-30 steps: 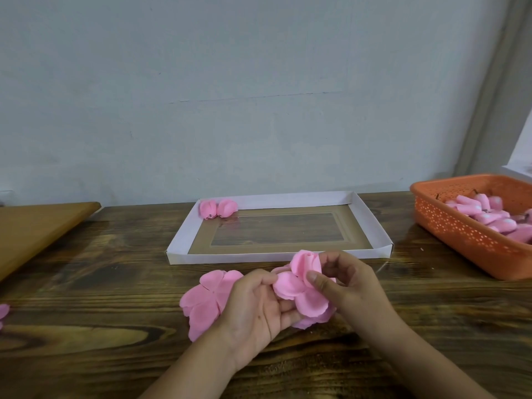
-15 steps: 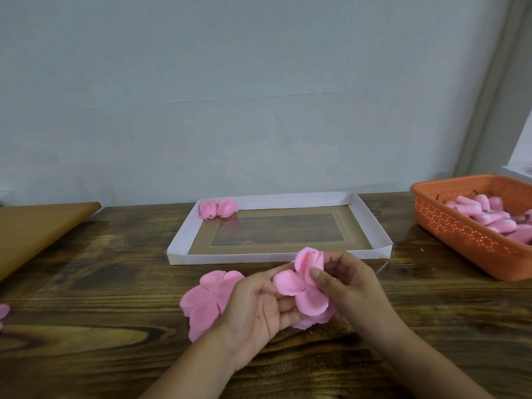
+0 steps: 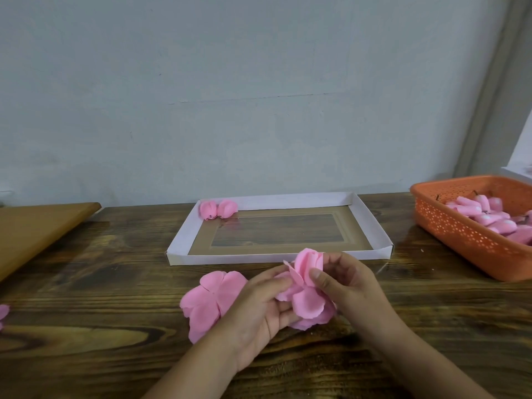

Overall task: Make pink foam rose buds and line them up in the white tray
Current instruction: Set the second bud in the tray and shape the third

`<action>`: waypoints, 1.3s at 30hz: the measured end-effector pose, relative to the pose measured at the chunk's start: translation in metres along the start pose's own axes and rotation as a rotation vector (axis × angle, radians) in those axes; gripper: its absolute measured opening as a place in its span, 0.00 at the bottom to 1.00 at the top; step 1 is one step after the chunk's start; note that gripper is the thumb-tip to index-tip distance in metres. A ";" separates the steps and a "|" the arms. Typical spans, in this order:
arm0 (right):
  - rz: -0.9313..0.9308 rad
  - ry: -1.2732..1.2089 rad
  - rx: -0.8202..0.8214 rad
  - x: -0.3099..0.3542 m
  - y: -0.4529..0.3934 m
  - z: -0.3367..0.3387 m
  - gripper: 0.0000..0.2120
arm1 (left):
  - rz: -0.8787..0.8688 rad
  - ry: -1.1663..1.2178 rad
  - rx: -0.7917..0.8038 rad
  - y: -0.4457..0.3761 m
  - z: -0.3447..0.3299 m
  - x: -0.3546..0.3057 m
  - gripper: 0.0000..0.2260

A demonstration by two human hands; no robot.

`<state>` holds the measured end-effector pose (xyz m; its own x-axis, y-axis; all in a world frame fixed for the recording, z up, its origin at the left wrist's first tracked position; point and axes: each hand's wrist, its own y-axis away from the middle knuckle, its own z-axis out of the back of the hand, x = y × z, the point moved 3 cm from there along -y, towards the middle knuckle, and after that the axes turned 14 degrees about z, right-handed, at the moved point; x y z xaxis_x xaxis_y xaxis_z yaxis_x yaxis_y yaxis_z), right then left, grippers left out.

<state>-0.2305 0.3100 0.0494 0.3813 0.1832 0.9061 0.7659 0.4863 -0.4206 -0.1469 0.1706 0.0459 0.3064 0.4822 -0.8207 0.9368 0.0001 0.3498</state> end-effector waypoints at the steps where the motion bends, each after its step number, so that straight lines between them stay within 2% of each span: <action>1: 0.002 0.003 0.003 0.000 0.000 0.000 0.05 | 0.000 -0.006 -0.017 -0.001 0.001 0.001 0.15; 5: 0.012 0.041 0.010 0.000 0.002 -0.001 0.05 | 0.012 -0.107 -0.145 -0.002 0.007 0.003 0.11; 9: 0.017 0.059 0.009 0.001 0.001 -0.003 0.08 | -0.029 -0.270 -0.224 -0.001 0.009 0.001 0.13; 12: 0.022 0.060 0.018 0.003 0.002 -0.004 0.06 | -0.071 -0.356 -0.269 -0.001 0.008 0.002 0.12; 27: 0.020 0.126 0.036 0.003 0.003 -0.003 0.07 | -0.152 -0.406 -0.375 -0.001 0.008 0.001 0.13; 34: 0.026 0.177 0.037 0.003 0.003 -0.004 0.17 | -0.177 -0.437 -0.418 0.000 0.005 0.000 0.11; 39: 0.047 0.190 0.023 0.005 0.002 -0.005 0.15 | -0.233 -0.451 -0.422 0.002 0.005 -0.002 0.10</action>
<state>-0.2249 0.3078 0.0525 0.5091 0.0425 0.8596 0.7335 0.5010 -0.4592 -0.1447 0.1652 0.0463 0.2303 0.0133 -0.9730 0.8687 0.4479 0.2117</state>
